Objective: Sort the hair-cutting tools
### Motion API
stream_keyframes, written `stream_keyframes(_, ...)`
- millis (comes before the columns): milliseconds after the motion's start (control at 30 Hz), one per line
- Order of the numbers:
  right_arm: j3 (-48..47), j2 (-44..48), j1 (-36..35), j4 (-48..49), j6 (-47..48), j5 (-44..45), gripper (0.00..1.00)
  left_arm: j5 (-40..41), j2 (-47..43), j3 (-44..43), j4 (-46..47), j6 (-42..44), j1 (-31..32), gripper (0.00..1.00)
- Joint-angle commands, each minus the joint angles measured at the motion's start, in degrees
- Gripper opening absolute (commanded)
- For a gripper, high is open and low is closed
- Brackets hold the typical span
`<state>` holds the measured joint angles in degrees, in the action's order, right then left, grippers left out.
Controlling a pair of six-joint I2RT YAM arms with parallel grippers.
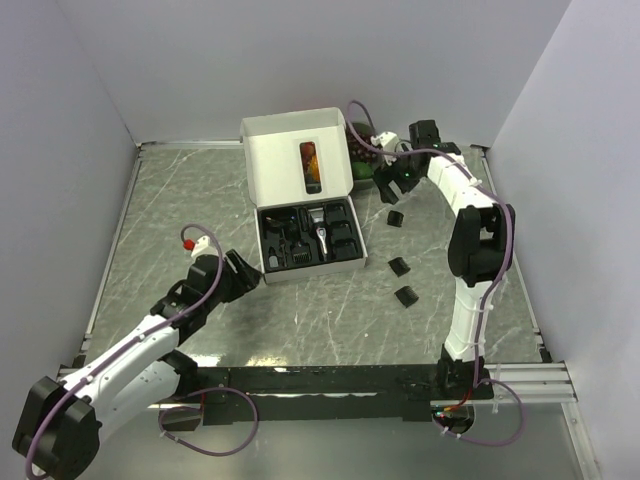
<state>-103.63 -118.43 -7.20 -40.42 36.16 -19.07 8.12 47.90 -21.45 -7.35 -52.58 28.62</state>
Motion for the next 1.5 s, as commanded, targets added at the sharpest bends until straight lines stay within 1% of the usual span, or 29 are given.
stream_keyframes(0,-3.42,-2.42,0.52,-10.37,11.64,-7.04,0.96,-2.05,1.40,0.53,2.17,1.42,0.47,0.65)
stream_keyframes(200,-1.40,-3.56,0.79,-12.13,16.57,-7.21,0.95,-3.28,4.92,0.62,3.84,1.60,1.26,0.65)
stream_keyframes(333,0.19,-4.09,0.70,-12.22,18.41,-4.93,0.95,-3.02,5.63,1.06,4.10,1.60,1.52,0.65)
stream_keyframes(600,-4.73,-8.30,1.49,-14.33,19.47,-3.52,0.95,-1.79,4.04,0.80,2.43,1.78,1.88,0.66)
stream_keyframes(800,-5.70,-10.76,1.66,-14.24,20.35,-0.80,0.96,-1.44,4.92,0.62,2.17,1.78,2.14,0.66)
stream_keyframes(1000,-8.42,-13.23,1.75,-16.17,20.26,-0.44,0.96,-1.27,5.19,0.62,2.26,1.78,2.23,0.66)
stream_keyframes(1100,-8.08,-13.58,1.75,-16.44,20.61,0.87,0.96,-1.18,5.36,0.71,2.35,1.78,2.23,0.66)
stream_keyframes(1133,-7.81,-13.67,1.75,-16.44,20.62,2.53,0.95,-1.18,5.36,0.71,2.35,1.78,2.23,0.66)
stream_keyframes(1233,-7.02,-14.02,1.58,-16.44,20.88,5.70,0.94,-1.09,5.63,0.71,2.52,1.86,2.32,0.66)
stream_keyframes(1333,-6.05,-13.84,1.49,-15.83,20.79,5.98,0.92,-1.09,5.63,0.80,2.52,1.78,2.32,0.66)
stream_keyframes(1433,-5.96,-14.19,1.31,-16.00,20.62,6.24,0.87,-0.83,4.75,0.71,1.56,1.60,2.32,0.65)
stream_keyframes(1467,-6.23,-14.37,1.14,-16.18,20.53,6.24,0.84,-0.65,4.40,0.62,1.29,1.60,2.32,0.65)
